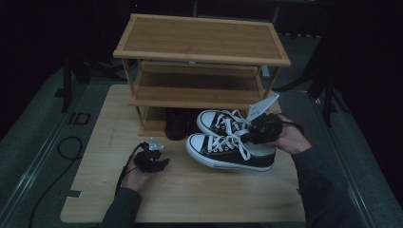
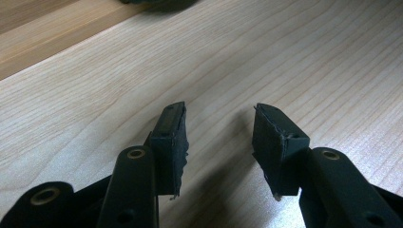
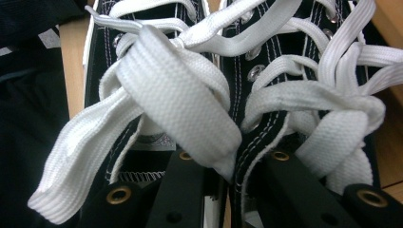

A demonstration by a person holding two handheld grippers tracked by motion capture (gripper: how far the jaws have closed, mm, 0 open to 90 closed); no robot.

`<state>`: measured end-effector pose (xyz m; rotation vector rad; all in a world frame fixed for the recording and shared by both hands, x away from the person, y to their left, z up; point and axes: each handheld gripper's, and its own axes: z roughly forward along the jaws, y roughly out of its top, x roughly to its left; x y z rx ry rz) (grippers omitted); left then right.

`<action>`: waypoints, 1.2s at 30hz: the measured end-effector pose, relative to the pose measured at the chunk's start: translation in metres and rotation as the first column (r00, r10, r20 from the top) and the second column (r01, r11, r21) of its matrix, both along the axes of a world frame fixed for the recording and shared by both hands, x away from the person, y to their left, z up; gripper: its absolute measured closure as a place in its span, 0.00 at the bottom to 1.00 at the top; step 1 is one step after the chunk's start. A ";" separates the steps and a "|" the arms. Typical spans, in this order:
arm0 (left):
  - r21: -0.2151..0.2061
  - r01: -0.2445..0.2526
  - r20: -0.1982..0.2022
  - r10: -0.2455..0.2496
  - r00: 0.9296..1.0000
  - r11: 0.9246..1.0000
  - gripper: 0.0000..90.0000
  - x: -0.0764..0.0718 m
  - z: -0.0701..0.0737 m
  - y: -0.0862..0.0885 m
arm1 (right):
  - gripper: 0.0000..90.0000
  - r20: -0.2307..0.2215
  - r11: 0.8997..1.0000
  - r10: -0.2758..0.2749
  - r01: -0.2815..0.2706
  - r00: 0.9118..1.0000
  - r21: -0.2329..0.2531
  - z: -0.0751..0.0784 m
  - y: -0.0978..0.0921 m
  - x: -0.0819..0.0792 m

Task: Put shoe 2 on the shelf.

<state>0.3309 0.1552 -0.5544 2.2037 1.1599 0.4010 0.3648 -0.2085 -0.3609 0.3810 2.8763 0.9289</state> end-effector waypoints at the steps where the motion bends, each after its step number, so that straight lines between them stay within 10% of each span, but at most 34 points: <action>1: -0.001 0.000 0.000 0.000 1.000 1.000 0.61 0.000 0.000 0.000 | 0.93 0.006 1.000 0.004 -0.004 1.000 -0.003 0.002 0.001 0.000; 36: -0.004 0.004 -0.002 -0.004 1.000 1.000 0.62 0.000 0.000 0.000 | 0.93 0.083 0.981 -0.192 0.189 0.978 0.036 0.040 -0.001 0.034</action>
